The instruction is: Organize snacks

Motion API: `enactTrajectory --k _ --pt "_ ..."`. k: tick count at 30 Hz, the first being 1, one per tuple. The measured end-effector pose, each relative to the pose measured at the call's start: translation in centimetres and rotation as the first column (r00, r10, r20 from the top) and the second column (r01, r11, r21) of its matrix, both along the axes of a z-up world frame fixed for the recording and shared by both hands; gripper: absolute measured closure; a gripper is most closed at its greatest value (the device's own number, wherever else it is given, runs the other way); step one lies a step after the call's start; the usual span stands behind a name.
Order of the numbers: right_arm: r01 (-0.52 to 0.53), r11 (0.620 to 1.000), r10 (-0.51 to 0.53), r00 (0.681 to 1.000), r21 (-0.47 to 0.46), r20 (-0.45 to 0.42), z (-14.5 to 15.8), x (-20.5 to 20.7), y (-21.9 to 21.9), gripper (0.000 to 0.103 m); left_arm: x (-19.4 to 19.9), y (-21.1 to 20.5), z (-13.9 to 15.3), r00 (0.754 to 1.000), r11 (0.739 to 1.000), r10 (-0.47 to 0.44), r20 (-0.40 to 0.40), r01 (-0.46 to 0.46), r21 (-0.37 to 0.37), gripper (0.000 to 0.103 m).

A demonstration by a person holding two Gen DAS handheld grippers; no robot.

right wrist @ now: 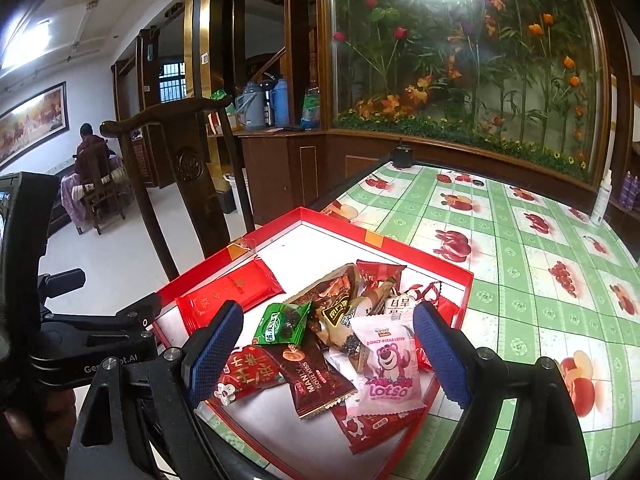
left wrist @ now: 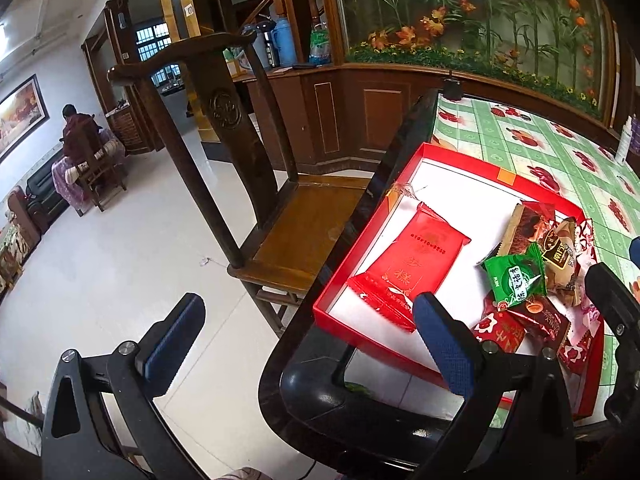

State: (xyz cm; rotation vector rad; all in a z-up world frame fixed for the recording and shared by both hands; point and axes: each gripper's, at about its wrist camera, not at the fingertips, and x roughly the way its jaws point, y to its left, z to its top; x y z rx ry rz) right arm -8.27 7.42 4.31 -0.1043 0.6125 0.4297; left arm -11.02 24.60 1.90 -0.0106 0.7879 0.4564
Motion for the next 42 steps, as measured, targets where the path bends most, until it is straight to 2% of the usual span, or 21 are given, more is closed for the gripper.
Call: enactTrajectory --k 10,19,42 --pt "0.006 1.0 -0.006 1.0 -0.019 -0.006 -0.6 -0.6 0.2 0.015 -0.2 0.0 -0.3 1.0 1.0 -0.008 -0.001 0.008 -0.012 0.0" --pt "0.003 1.0 -0.003 1.0 -0.024 0.0 -0.8 -1.4 -0.8 0.015 -0.3 -0.9 -0.3 1.0 1.0 -0.008 -0.006 0.008 0.012 0.0" --pt "0.007 0.999 -0.005 0.999 0.046 -0.054 -2.1 0.8 -3.2 0.015 2.0 -2.6 -0.6 0.998 0.997 0.014 -0.067 -0.009 0.077 0.0"
